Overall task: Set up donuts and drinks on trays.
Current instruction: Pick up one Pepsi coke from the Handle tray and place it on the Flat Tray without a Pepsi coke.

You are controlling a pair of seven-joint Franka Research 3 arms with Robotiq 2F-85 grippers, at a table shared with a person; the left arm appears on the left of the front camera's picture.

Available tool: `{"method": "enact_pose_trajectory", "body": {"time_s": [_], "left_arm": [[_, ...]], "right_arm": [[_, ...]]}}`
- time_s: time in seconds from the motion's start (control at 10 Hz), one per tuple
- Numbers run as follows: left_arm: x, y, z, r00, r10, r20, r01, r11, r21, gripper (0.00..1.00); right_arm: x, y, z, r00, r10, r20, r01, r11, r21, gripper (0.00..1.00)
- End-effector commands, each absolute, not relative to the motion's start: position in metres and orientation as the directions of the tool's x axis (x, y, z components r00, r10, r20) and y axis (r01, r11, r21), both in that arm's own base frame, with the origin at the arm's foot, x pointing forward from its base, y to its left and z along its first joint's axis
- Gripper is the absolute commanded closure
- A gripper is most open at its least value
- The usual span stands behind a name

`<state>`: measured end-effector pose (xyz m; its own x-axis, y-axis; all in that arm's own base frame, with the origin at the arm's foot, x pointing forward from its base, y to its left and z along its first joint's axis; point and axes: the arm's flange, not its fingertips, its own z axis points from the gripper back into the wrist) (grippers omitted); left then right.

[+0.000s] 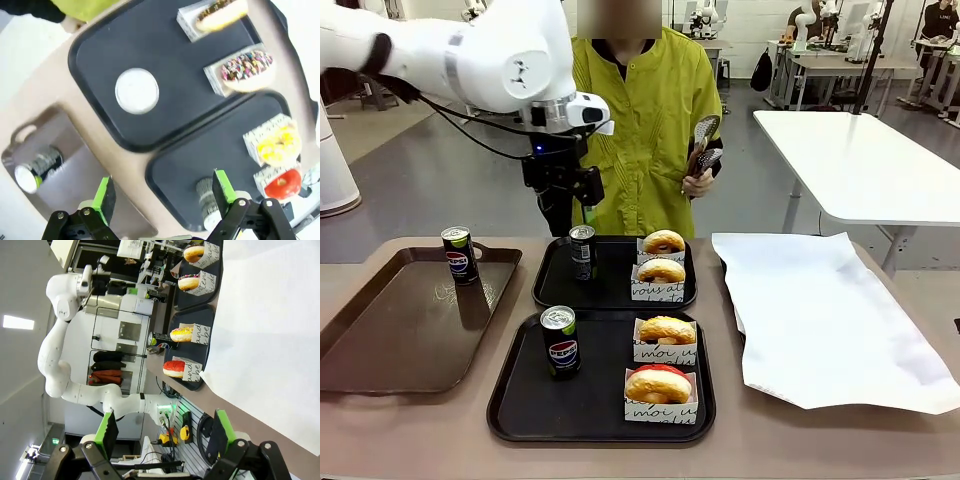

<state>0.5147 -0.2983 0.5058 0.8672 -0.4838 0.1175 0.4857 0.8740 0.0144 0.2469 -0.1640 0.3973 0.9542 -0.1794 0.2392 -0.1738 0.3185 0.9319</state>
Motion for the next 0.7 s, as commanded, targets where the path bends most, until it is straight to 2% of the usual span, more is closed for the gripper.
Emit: {"method": "enact_pose_trajectory", "body": {"time_s": [0.0, 0.4, 0.5, 0.6], "left_arm": [[0.466, -0.266, 0.503, 0.864, -0.487, 0.125, 0.492, 0.87, -0.014, 0.0], [0.438, -0.227, 0.519, 0.856, -0.485, 0.177, 0.493, 0.87, -0.002, 0.0], [0.448, -0.25, 0.522, 0.873, -0.471, 0.129, 0.474, 0.881, 0.011, 0.0], [0.448, -0.25, 0.522, 0.873, -0.471, 0.129, 0.474, 0.881, 0.011, 0.0]], "right_arm": [[0.25, -0.164, 0.398, 0.946, -0.193, 0.261, -0.196, 0.301, 0.933, 0.0], [0.25, -0.164, 0.398, 0.946, -0.193, 0.261, -0.196, 0.301, 0.933, 0.0], [0.25, -0.164, 0.398, 0.946, -0.193, 0.261, -0.196, 0.301, 0.933, 0.0], [0.25, -0.164, 0.398, 0.946, -0.193, 0.261, -0.196, 0.301, 0.933, 0.0]]}}
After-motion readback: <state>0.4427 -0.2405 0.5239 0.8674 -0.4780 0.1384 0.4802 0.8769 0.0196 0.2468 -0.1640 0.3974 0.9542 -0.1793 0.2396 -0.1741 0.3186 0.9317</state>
